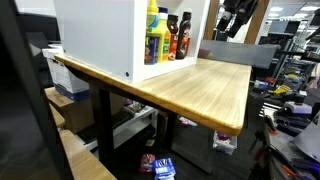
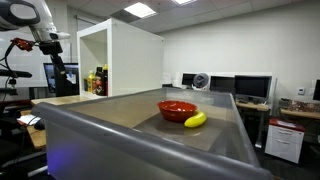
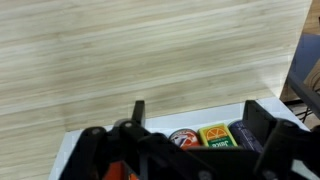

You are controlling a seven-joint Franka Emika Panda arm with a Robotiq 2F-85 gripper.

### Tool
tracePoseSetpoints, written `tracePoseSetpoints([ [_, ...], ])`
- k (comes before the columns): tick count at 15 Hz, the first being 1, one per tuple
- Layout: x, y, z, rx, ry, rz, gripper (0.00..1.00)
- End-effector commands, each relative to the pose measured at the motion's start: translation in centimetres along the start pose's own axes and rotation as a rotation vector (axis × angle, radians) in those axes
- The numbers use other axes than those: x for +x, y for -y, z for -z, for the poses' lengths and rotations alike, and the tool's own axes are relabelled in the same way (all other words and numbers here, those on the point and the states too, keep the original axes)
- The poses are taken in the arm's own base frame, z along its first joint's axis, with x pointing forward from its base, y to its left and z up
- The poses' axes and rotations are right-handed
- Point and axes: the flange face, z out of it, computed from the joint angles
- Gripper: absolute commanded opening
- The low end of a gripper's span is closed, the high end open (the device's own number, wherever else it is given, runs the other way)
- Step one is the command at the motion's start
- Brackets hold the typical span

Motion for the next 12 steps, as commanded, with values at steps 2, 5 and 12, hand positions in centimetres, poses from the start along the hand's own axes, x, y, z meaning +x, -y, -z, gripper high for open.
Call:
tracePoseSetpoints([
  [2,1.3,2.9,-1.0,0.030,0.011,0.047,1.00],
  [5,2.1,3.9,-1.2,0.033,0.011,0.058,1.00],
  [12,4.4,3.7,-0.8,0.022,-0.052,0.066,1.00],
])
